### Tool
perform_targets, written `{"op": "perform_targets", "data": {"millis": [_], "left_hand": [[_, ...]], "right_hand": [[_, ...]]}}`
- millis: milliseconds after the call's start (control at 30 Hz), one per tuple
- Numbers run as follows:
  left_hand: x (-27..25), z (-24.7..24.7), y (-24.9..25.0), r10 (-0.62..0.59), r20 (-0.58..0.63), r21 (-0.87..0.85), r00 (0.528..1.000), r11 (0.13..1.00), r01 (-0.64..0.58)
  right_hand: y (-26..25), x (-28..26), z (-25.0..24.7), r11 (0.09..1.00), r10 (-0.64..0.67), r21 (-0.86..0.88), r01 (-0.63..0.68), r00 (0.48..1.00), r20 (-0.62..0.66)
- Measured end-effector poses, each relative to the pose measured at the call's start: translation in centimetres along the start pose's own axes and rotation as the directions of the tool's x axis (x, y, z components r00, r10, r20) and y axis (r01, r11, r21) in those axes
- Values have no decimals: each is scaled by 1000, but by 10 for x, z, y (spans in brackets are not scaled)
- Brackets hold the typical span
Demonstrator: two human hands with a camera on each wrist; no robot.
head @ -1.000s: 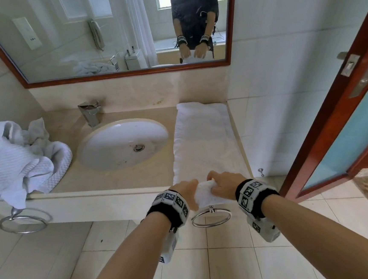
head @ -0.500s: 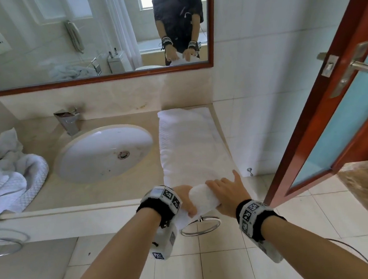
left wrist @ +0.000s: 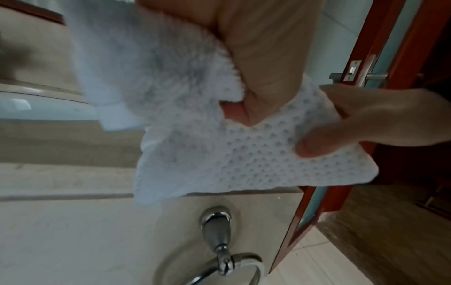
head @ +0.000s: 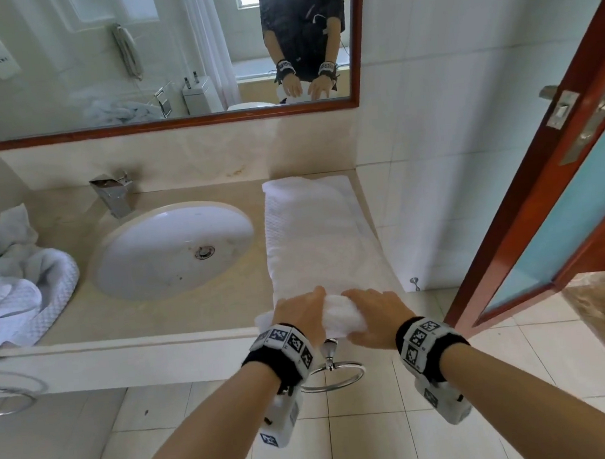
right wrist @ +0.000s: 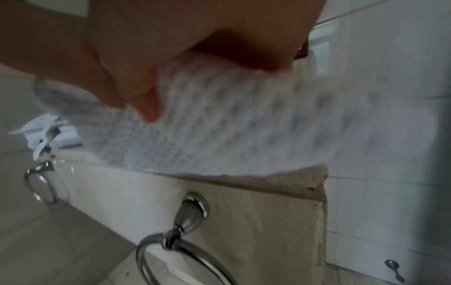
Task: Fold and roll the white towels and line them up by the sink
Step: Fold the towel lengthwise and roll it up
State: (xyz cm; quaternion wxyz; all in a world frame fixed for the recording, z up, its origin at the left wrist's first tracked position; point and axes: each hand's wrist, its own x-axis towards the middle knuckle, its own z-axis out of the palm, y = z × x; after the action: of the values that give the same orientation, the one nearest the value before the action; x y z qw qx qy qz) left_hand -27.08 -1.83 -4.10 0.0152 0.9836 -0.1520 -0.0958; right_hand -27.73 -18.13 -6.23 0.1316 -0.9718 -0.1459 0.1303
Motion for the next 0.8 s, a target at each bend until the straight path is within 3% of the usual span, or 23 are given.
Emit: {"op": "perform_targets", "data": {"millis": [67,133,367,467,667,733,800], "left_hand": [[4,-3,-2,112,-21,58,993,992,-111],[6,-4,-2,203,-49,108,978,974,-197],[4,-9,-14,432,-188,257,882,888,-381],[-5,-6,-17,419,-194,311,887,884,-349],[-37,-15,-4,256,-138,237,957,946,-219],[-46,-18,1,214,-143,243,966,954,-176],[-53,-19,4,169,-103,201,980,969,-146]], "right_hand": [[4,1,-10,970,37,232,-75,986,165],[6,5,-21,928,30,349,-129,961,274],[-4,7,-35,939,-18,325,-114,926,377],[-13,-2,-27,985,12,163,-55,968,250],[-27,-25,-35,989,-5,-149,0,999,-36],[-32,-33,-35,983,3,-182,-11,999,-45],[-37,-39,-33,986,55,-160,-47,997,48]]}}
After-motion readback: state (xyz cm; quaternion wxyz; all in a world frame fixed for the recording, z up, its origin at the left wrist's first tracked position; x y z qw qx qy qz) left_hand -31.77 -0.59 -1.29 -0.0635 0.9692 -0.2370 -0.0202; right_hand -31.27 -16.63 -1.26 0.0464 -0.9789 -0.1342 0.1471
